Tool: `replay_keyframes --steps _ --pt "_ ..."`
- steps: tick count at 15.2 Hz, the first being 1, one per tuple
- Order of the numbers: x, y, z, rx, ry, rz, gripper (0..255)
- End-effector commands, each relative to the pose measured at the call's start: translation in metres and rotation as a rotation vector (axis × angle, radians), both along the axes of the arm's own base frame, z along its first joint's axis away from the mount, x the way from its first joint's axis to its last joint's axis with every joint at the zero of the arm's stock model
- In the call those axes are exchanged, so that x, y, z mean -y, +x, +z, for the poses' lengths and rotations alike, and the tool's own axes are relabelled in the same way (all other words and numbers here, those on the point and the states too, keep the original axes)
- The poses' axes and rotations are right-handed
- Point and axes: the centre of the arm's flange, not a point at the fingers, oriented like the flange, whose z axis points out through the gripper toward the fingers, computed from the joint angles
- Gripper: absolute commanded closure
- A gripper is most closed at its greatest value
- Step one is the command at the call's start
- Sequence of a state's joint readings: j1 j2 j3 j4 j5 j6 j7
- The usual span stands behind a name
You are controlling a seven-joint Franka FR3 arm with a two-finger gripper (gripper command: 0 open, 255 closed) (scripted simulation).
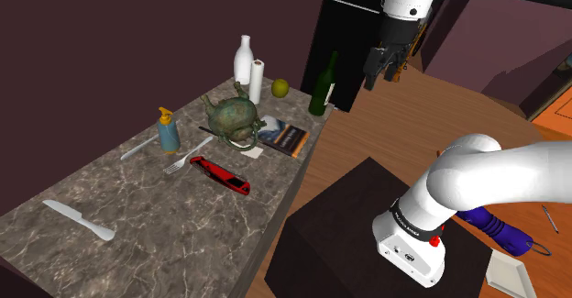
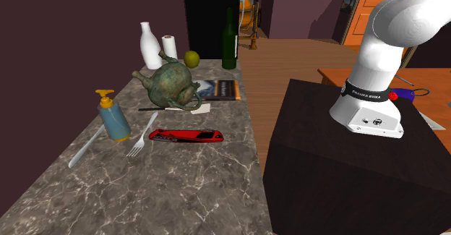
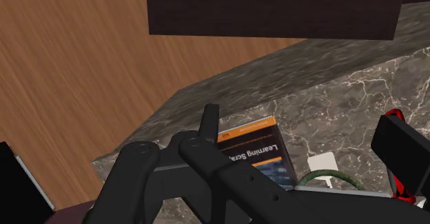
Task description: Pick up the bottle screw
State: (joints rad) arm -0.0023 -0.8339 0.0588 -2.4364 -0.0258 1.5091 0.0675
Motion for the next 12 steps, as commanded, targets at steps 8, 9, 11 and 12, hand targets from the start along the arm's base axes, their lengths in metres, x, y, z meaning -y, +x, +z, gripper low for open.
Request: replay_keyframes --steps 8,9,11,12 --pt "-0.049 0.036 -0.066 0.034 0.004 0.044 0" --pt "-0.056 0.041 -0.075 0.039 0.004 0.050 0" --pt "-0.070 0.051 -0.094 0.049 0.006 0.063 0" --pt "-0.078 0.056 -0.103 0.054 0.006 0.069 0"
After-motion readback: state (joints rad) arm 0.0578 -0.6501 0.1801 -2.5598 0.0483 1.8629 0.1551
